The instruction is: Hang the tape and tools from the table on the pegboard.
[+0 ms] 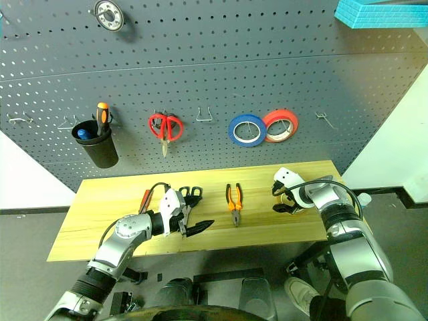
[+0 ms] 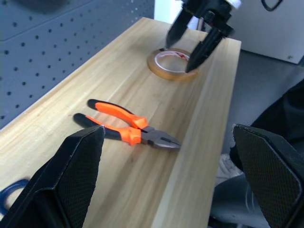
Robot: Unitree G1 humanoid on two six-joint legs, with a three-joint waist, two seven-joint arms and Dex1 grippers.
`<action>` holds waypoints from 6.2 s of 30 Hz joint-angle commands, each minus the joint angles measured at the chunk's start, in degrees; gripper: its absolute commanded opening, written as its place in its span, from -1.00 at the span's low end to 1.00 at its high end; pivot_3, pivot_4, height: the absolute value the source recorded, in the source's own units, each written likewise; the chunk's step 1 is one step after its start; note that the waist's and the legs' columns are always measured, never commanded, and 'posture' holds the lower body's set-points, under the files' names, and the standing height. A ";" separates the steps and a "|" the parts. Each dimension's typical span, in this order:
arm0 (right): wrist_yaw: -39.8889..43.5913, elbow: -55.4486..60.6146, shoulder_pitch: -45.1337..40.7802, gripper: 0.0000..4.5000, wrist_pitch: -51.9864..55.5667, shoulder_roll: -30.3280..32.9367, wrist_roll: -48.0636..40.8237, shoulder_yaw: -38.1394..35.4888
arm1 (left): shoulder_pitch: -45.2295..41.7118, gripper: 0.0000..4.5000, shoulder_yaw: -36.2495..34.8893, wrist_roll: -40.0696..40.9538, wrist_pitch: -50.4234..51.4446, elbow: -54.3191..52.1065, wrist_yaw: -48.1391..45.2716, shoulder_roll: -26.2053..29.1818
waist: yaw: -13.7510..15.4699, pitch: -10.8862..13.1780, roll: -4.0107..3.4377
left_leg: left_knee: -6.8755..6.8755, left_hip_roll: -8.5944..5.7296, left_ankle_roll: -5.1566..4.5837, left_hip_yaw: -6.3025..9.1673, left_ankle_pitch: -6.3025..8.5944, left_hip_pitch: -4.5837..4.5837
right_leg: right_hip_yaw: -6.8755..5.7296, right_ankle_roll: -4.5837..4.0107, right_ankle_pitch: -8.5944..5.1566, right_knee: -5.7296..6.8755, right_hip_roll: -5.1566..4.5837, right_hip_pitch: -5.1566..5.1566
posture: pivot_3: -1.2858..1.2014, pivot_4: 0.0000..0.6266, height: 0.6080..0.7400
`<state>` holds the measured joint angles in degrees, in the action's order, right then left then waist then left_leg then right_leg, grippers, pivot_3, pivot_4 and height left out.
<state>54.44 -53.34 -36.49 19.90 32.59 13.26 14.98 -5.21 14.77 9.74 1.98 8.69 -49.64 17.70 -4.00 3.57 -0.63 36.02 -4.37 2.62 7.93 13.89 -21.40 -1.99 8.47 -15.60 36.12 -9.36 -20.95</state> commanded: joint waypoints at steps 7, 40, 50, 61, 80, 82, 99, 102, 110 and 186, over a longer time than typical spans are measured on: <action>-3.27 -7.64 -3.66 1.00 -4.84 -1.17 1.06 0.32 | -0.54 0.99 -1.59 2.57 0.28 -3.35 -1.36 0.57 | -0.14 0.00 -0.01 | 0.01 0.00 0.00 -0.02 0.00 0.02 | 0.04 -0.09 0.07 0.01 0.01 0.00 | -0.04 -1.00 0.98; -9.27 -21.85 -5.61 1.00 -9.96 -4.72 5.27 0.54 | -0.69 0.99 -2.05 3.10 0.78 -4.02 -1.53 1.32 | -0.42 -0.03 -0.05 | 0.06 0.31 0.01 -0.01 -0.02 0.12 | 0.26 -0.45 0.31 0.02 0.45 0.00 | -0.05 -1.00 0.98; -10.80 -22.47 -5.21 -0.25 -10.08 -5.09 6.04 0.47 | -0.14 1.00 -2.22 3.09 1.19 -4.86 -1.12 1.72 | -0.57 -0.04 -0.05 | 0.08 0.32 0.01 0.00 -0.02 0.14 | 0.28 -0.47 0.33 0.02 0.47 0.01 | -0.04 -1.00 0.98; -14.68 -19.75 -4.43 -0.79 -14.76 -2.80 4.67 -1.63 | 0.20 1.00 -2.57 3.29 0.12 -5.85 -0.59 1.42 | -0.84 -0.05 -0.06 | 0.08 0.32 0.02 0.00 -0.02 0.14 | 0.29 -0.46 0.35 0.02 0.47 0.02 | -0.03 -1.00 0.98; -48.23 30.59 24.80 -0.79 -39.48 14.06 13.27 -13.20 | -14.48 1.00 0.85 2.77 -11.92 7.60 -4.11 -11.50 | -0.97 0.01 0.06 | 0.31 0.35 0.01 -0.43 -0.02 0.03 | 0.50 -0.32 0.26 -0.20 0.42 0.02 | -0.15 -1.00 0.98; -52.28 30.45 23.80 -0.79 -40.29 15.24 15.48 -13.73 | -16.52 1.00 0.79 2.30 -14.10 10.97 -4.46 -13.02 | -1.54 0.02 0.09 | 0.38 0.35 0.01 -0.44 -0.02 -0.01 | 0.49 -0.35 0.27 -0.22 0.42 0.03 | -0.15 -1.00 0.98; -41.20 -2.45 -3.18 -0.79 -48.72 11.69 12.04 -6.70 | -17.50 1.00 -1.23 2.71 -17.50 15.24 -4.99 -14.48 | -3.51 -0.01 0.03 | 0.20 0.36 -0.05 -0.38 -0.02 0.06 | 0.50 -0.18 0.79 -0.92 0.46 0.35 | -0.13 -1.00 0.98; -40.16 -5.74 -5.67 -0.79 -49.40 10.72 12.96 -4.84 | -16.91 1.00 -1.50 2.73 -17.39 14.69 -4.64 -14.02 | -3.50 -0.02 0.02 | 0.18 0.35 -0.05 -0.37 -0.02 0.06 | 0.51 -0.18 0.80 -0.92 0.46 0.35 | -0.12 -1.00 0.98; -36.64 -8.40 -7.89 0.09 -50.28 9.36 10.99 -4.50 | -15.95 1.00 -1.86 3.21 -16.27 13.71 -4.82 -13.31 | -3.45 -0.02 0.01 | 0.20 0.35 -0.05 -0.33 -0.02 0.08 | 0.51 -0.16 0.81 -0.89 0.48 0.35 | -0.11 -1.00 0.98; -44.91 -16.32 -14.81 1.00 10.44 -42.62 -9.83 -8.70 | 2.44 1.00 -16.52 5.08 -3.64 11.46 -15.05 19.00 | -9.66 -0.18 0.07 | 0.01 0.31 0.04 0.30 -0.08 0.17 | 2.02 -0.49 1.14 0.45 1.44 -1.24 | -0.10 -1.00 0.98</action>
<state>9.72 -69.52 -48.65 31.57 -7.36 3.37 6.77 -2.87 -0.90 14.26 -1.61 21.88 -64.90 36.42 -13.66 3.39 -0.56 36.04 -4.05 2.66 8.27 13.81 -21.21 0.05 7.94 -14.44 36.58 -7.87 -22.20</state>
